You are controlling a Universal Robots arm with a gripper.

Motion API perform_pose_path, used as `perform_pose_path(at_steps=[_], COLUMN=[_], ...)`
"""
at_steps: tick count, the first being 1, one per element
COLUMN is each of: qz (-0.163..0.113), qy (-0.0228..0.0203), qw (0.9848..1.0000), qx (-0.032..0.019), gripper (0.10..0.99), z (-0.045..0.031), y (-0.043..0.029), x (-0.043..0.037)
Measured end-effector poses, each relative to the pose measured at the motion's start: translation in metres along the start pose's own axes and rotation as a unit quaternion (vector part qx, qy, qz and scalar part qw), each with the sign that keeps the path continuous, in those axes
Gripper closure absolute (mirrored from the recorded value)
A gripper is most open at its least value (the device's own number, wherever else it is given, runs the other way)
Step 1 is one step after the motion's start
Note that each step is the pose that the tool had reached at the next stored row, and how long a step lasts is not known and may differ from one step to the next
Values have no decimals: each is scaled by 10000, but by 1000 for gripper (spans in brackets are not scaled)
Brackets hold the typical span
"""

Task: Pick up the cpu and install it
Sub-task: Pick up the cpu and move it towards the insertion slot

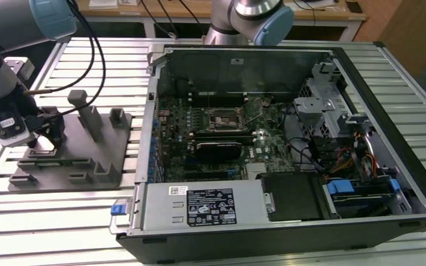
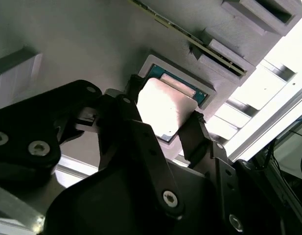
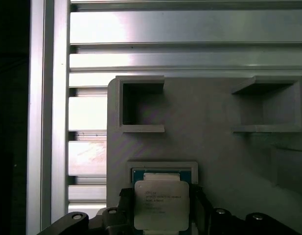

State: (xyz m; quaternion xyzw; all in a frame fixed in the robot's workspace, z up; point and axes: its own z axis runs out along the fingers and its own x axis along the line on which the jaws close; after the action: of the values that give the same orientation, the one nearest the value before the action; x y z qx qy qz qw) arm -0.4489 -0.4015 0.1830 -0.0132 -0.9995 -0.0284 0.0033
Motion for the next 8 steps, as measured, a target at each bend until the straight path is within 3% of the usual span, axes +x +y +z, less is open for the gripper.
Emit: perform_pose_path(at_steps=[8], qz=[0], qy=[-1], qw=[10000], qx=[-2], gripper=[545], z=[-6], y=[0], x=[1])
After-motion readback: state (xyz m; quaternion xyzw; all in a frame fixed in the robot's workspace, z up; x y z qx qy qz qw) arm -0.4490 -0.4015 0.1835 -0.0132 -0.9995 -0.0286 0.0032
